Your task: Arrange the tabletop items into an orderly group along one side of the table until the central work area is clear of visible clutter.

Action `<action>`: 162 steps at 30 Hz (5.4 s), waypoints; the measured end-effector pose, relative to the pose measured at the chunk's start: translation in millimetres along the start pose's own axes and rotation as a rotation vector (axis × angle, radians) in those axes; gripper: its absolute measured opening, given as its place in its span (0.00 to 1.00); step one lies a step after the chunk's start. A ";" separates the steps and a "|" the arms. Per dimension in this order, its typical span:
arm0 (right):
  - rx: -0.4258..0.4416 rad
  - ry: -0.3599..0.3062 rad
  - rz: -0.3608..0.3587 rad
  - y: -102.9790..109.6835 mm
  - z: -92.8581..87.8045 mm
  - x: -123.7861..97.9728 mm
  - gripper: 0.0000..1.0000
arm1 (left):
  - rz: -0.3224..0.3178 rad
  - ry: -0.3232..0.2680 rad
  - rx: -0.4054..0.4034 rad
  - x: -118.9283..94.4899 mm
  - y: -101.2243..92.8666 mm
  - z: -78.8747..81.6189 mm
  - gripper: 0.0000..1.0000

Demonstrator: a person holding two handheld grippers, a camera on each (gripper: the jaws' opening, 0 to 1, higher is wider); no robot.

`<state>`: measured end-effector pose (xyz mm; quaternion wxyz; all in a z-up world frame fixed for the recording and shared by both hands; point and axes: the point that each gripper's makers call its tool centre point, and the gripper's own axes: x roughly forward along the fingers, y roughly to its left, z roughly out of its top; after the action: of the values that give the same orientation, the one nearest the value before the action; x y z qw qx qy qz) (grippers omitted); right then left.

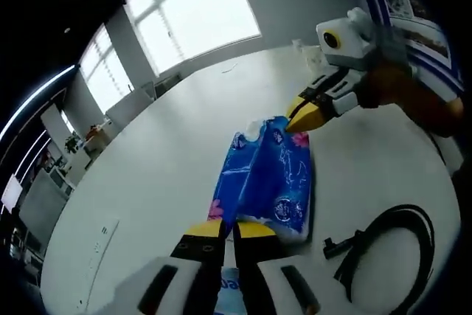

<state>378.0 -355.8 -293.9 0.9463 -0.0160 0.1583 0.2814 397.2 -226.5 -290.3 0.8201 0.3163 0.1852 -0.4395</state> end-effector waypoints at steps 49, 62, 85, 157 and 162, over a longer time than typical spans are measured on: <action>-0.183 -0.073 0.124 88.0 27.3 -47.7 0.16 | 0.051 -0.221 -0.093 -103.2 -13.1 13.5 0.20; -0.252 -0.015 0.150 115.5 4.1 -42.9 0.16 | 0.001 -0.178 -0.027 -115.4 -56.3 -9.8 0.23; -0.237 0.112 0.259 160.1 -38.5 -14.5 0.17 | -0.093 -0.017 -0.062 -89.2 -92.1 -62.7 0.22; -0.562 -0.209 0.062 199.5 85.1 -88.5 0.03 | 0.062 -0.282 -0.001 -168.9 -74.9 21.6 0.01; -0.562 -0.201 0.054 197.2 81.9 -91.1 0.03 | 0.052 -0.278 0.003 -162.8 -78.2 22.7 0.01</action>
<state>223.7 -228.2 -176.4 0.9079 -0.2451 -0.0198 0.3395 243.4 -176.0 -206.8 0.8485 0.2586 0.0609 -0.4578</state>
